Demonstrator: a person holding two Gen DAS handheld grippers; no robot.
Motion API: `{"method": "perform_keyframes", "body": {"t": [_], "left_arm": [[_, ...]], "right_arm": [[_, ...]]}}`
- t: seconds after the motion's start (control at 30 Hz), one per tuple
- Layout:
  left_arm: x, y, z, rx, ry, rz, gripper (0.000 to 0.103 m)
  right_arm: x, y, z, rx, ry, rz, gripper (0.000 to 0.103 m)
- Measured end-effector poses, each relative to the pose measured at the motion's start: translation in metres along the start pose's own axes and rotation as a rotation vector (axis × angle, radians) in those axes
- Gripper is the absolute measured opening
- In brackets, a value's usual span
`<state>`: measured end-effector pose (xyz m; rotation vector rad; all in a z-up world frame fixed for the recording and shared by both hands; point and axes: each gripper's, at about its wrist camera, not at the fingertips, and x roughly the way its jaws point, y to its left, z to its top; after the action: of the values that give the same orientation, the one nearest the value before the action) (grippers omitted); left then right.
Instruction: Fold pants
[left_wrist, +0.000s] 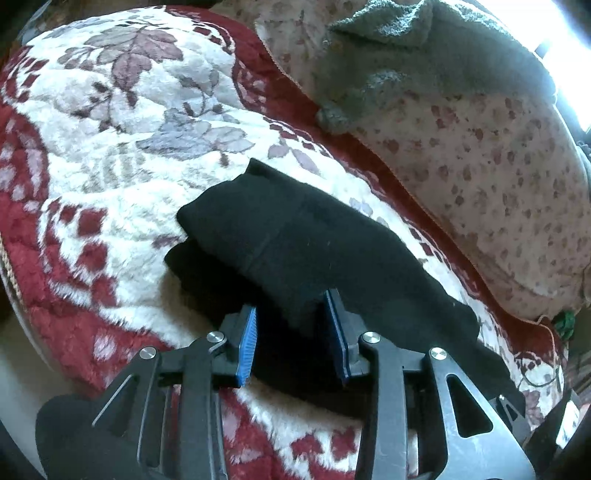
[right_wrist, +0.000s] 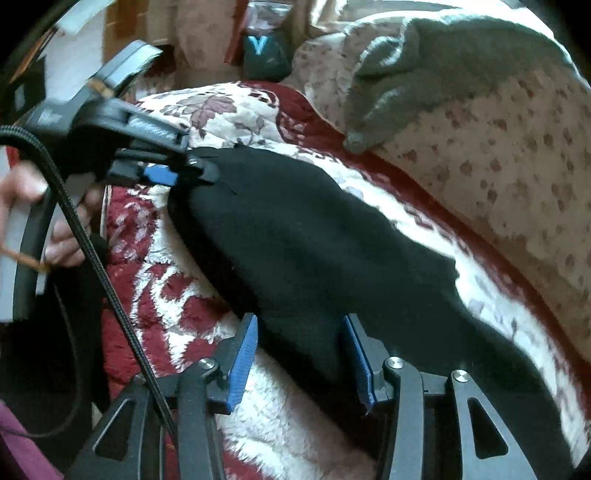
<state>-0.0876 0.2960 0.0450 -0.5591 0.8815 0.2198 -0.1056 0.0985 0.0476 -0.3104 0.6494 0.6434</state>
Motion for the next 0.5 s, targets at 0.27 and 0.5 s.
{"method": "perform_keyframes", "body": {"t": [0.27, 0.5], "left_arm": [[-0.016, -0.007, 0.000, 0.038, -0.070, -0.012, 0.008], [-0.022, 0.010, -0.009, 0.031, -0.060, 0.003, 0.007]], "right_arm": [[-0.003, -0.030, 0.009, 0.143, -0.022, 0.155, 0.008], [-0.010, -0.019, 0.004, 0.170, -0.016, 0.234, 0.006]]}}
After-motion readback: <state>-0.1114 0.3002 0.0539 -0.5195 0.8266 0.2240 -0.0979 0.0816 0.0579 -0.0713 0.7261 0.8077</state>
